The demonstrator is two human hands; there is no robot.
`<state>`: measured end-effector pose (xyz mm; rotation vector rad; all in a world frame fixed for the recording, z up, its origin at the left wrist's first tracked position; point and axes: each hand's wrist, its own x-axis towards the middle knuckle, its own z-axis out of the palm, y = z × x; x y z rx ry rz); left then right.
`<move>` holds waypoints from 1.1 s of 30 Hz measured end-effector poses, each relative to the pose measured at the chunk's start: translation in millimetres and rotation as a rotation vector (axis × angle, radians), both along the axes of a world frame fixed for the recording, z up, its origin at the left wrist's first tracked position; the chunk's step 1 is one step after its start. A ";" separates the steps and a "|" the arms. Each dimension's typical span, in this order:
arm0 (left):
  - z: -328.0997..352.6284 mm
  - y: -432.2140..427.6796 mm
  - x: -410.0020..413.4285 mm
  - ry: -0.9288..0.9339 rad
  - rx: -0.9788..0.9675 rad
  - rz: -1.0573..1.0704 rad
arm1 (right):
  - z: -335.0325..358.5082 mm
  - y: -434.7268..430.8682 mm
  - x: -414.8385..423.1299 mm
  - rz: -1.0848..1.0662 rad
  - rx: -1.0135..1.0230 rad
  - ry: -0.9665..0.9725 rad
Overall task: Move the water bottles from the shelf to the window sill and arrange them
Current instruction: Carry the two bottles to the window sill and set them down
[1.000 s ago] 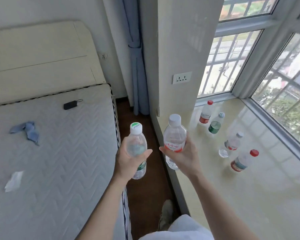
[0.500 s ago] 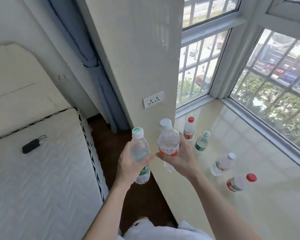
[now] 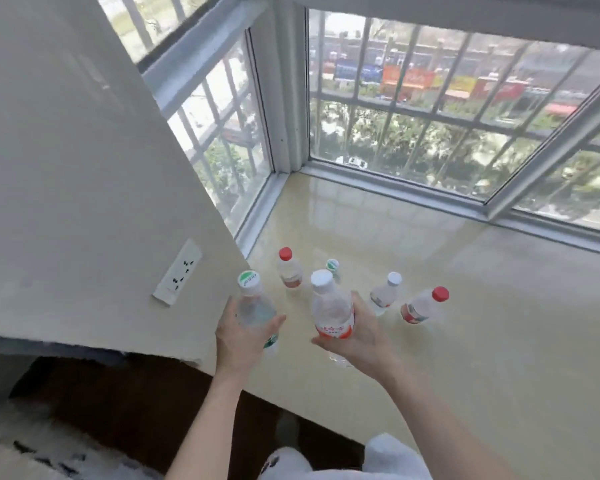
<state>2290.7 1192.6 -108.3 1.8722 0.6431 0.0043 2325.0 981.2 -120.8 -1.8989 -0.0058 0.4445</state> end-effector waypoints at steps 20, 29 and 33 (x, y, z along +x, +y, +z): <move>-166.3 39.4 63.0 0.217 -0.037 -0.406 | -164.0 46.7 -2.8 -0.644 -0.042 0.077; -217.8 43.4 73.7 0.066 0.023 -0.420 | -223.0 67.1 16.6 -0.789 -0.008 0.002; -229.2 49.4 73.5 0.019 0.025 -0.446 | -237.7 76.8 11.0 -0.814 -0.034 0.005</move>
